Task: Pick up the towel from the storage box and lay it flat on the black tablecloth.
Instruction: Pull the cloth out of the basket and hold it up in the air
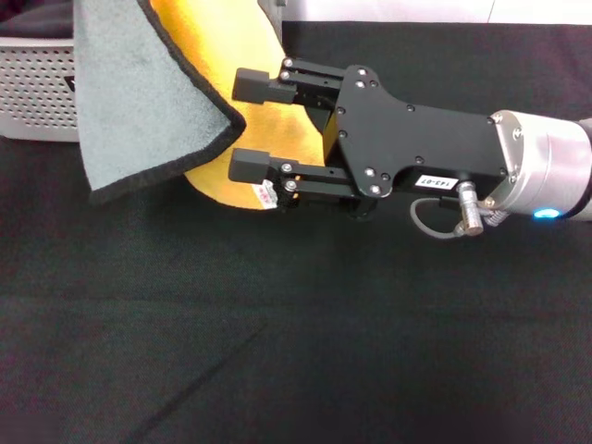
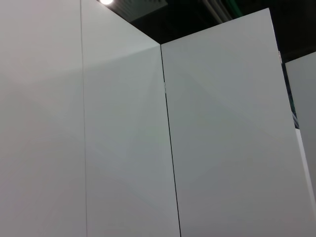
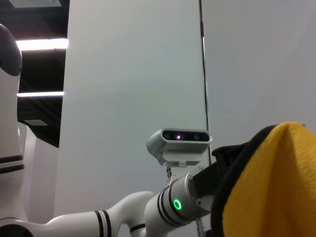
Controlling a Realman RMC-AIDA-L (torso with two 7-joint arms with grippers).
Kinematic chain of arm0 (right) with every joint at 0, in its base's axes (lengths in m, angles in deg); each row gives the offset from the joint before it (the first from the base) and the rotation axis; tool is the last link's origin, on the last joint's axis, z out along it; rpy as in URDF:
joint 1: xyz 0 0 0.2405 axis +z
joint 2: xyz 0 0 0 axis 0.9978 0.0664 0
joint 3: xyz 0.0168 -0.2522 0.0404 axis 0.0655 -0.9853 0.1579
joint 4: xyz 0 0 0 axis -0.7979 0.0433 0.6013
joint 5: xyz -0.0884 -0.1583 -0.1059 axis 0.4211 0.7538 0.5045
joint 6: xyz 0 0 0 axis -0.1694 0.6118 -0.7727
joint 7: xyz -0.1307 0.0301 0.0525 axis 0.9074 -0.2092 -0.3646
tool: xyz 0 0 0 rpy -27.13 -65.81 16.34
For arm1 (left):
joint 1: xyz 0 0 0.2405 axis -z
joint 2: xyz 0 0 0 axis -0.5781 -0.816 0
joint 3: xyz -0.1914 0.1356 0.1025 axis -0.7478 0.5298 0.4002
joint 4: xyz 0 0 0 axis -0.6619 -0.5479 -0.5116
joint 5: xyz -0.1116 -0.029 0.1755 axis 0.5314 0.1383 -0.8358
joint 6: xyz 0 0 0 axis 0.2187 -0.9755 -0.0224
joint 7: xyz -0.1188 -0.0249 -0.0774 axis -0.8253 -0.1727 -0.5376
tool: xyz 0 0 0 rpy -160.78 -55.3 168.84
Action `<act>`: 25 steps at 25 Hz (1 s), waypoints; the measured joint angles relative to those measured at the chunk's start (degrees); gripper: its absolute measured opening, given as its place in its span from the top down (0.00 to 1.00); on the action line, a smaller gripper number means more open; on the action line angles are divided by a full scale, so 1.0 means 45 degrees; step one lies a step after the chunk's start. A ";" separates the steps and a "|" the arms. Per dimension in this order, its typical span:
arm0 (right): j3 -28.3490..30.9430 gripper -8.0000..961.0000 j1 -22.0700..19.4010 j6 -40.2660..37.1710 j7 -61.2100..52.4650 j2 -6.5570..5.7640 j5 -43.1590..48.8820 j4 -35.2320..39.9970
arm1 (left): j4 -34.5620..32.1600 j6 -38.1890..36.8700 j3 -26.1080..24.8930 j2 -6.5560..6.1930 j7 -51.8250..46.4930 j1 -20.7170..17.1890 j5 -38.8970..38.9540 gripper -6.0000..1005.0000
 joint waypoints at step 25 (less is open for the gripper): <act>-0.0890 0.79 -0.0121 0.0528 0.0518 -0.0001 -0.0287 0.0815 | 0.0142 0.0002 0.0098 -0.0011 0.0027 0.0040 0.0002 0.96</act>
